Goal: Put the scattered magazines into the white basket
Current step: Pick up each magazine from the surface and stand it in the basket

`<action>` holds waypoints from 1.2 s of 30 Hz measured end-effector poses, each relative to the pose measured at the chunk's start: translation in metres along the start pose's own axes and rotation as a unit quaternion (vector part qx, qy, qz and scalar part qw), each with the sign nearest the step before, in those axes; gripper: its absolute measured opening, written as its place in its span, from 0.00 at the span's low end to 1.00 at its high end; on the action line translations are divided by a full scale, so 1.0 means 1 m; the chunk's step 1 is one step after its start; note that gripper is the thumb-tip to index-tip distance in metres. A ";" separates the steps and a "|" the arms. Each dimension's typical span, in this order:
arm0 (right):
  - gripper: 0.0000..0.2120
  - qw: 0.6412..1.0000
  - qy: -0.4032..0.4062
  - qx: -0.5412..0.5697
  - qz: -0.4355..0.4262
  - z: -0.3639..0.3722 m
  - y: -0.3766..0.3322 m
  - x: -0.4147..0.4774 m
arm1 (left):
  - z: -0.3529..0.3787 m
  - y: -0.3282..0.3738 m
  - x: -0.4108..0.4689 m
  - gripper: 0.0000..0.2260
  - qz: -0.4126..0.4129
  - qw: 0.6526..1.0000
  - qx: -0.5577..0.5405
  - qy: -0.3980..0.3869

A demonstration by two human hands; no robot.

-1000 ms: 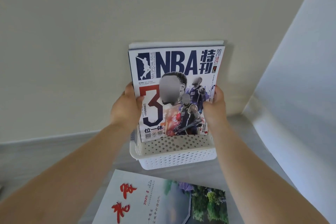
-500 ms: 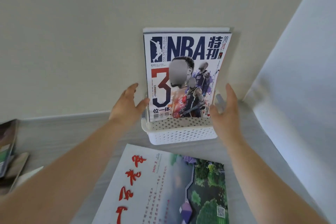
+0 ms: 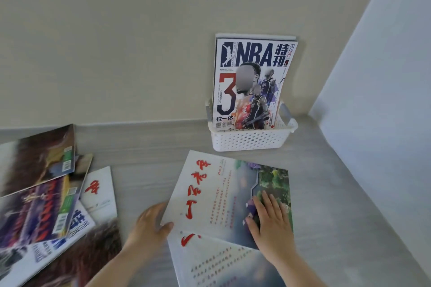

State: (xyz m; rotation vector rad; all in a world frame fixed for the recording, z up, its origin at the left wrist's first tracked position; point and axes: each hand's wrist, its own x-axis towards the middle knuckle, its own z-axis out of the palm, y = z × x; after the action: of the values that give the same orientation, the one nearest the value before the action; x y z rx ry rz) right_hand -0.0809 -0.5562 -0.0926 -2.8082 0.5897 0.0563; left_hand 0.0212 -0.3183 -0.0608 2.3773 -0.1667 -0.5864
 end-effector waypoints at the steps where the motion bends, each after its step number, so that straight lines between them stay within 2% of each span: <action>1: 0.27 1.000 0.002 -0.010 0.000 0.002 -0.001 -0.003 | 0.000 -0.001 -0.005 0.19 0.012 1.000 0.000 -0.010; 3: 0.27 1.000 0.000 -0.021 0.002 0.004 -0.001 -0.006 | 0.001 -0.003 -0.012 0.19 0.016 0.999 -0.012 -0.027; 5: 0.27 1.000 -0.006 -0.031 0.002 0.005 -0.001 -0.010 | 0.000 0.000 -0.016 0.17 -0.004 0.997 -0.069 -0.037; 8: 0.27 0.999 -0.018 -0.039 0.007 0.004 0.000 -0.015 | -0.004 0.006 -0.012 0.15 -0.049 0.978 -0.202 0.013; 10: 0.27 0.999 -0.025 -0.029 0.011 0.002 -0.001 -0.016 | -0.010 0.011 -0.011 0.14 -0.099 0.942 -0.314 0.060; 11: 0.26 0.999 -0.028 -0.024 0.013 0.001 -0.002 -0.016 | -0.013 0.014 -0.012 0.12 -0.118 0.912 -0.387 0.060; 13: 0.26 0.999 -0.031 -0.017 0.015 0.000 -0.003 -0.018 | -0.013 0.022 -0.014 0.03 -0.153 0.840 -0.519 0.022; 15: 0.26 0.999 -0.033 -0.018 0.018 0.000 -0.005 -0.022 | -0.010 0.030 -0.017 0.04 -0.178 0.812 -0.556 -0.017; 17: 0.26 0.999 -0.039 -0.018 0.024 0.000 -0.006 -0.025 | -0.004 0.036 -0.020 0.02 -0.183 0.823 -0.535 -0.051; 19: 0.26 0.998 -0.048 -0.017 0.031 -0.001 -0.009 -0.028 | -0.001 0.041 -0.021 0.07 -0.166 0.864 -0.471 -0.064; 21: 0.26 0.998 -0.057 -0.011 0.040 -0.002 -0.014 -0.030 | -0.003 0.042 -0.021 0.12 -0.135 0.915 -0.380 -0.031; 23: 0.26 0.997 -0.067 0.006 0.045 -0.005 -0.020 -0.033 | -0.006 0.043 -0.022 0.14 -0.098 0.937 -0.336 -0.006; 26: 0.25 0.993 -0.057 0.085 0.058 -0.018 -0.027 -0.035 | -0.016 0.052 -0.027 0.13 -0.019 0.950 -0.312 -0.014; 29: 0.26 0.983 0.004 0.164 0.088 -0.040 -0.037 -0.035 | -0.034 0.062 -0.034 0.10 0.073 0.958 -0.275 -0.023; 33: 0.32 0.962 0.044 0.243 0.112 -0.070 -0.043 -0.031 | -0.071 0.074 -0.041 0.12 0.184 0.950 -0.254 -0.016; 36: 0.35 0.935 0.093 0.327 0.099 -0.099 -0.043 -0.018 | -0.097 0.086 -0.044 0.14 0.231 0.936 -0.266 -0.026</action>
State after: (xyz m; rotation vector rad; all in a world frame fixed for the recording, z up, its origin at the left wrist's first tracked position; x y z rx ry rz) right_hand -0.0819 -0.5383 0.0157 -2.1137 0.7636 -0.3126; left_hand 0.0291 -0.3150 0.0761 1.7174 -0.5077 -0.4008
